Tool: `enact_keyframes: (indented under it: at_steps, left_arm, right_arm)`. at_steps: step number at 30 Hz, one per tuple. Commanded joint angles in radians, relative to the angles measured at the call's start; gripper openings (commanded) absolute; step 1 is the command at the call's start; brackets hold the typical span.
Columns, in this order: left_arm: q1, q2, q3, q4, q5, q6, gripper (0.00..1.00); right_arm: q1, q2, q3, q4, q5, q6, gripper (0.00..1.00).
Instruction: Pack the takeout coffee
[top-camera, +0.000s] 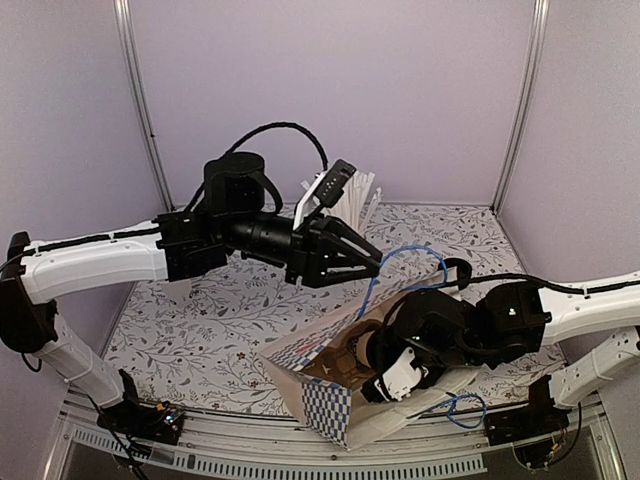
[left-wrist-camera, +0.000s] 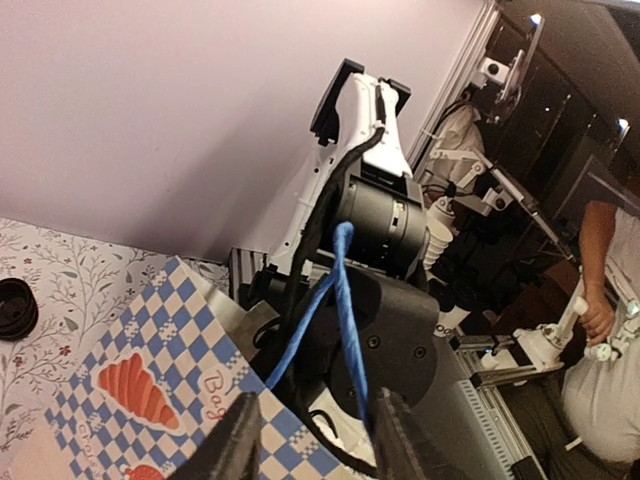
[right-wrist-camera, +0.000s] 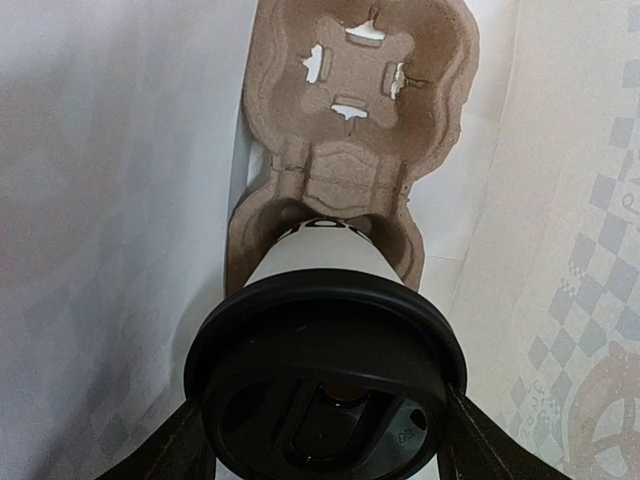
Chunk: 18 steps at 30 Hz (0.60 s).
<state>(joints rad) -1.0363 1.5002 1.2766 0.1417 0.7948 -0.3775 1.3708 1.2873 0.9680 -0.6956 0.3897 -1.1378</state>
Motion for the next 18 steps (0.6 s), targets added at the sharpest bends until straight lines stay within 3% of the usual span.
enact_keyframes:
  at_steps: [1, 5, 6, 11, 18]
  left_arm:
    - [0.069, -0.049, 0.007, -0.116, -0.058, 0.092, 0.51]
    - [0.169, -0.168, -0.092, -0.117, -0.200, 0.126, 0.75]
    - [0.199, -0.183, -0.149, -0.102, -0.241, 0.118, 0.77]
    - [0.297, -0.077, -0.301, -0.050, -0.335, 0.028, 0.77]
    - [0.268, 0.170, -0.397, 0.164, -0.235, -0.096, 0.71]
  right_arm:
    - [-0.014, 0.027, 0.024, -0.008, -0.005, 0.025, 0.31]
    - [-0.014, 0.026, 0.023, 0.002, 0.001, 0.020, 0.31]
    - [-0.015, 0.025, 0.022, 0.007, 0.004, 0.019, 0.31]
    - [-0.015, 0.027, 0.018, 0.025, 0.007, 0.011, 0.31]
    - [-0.015, 0.032, 0.027, 0.025, 0.008, 0.009, 0.31]
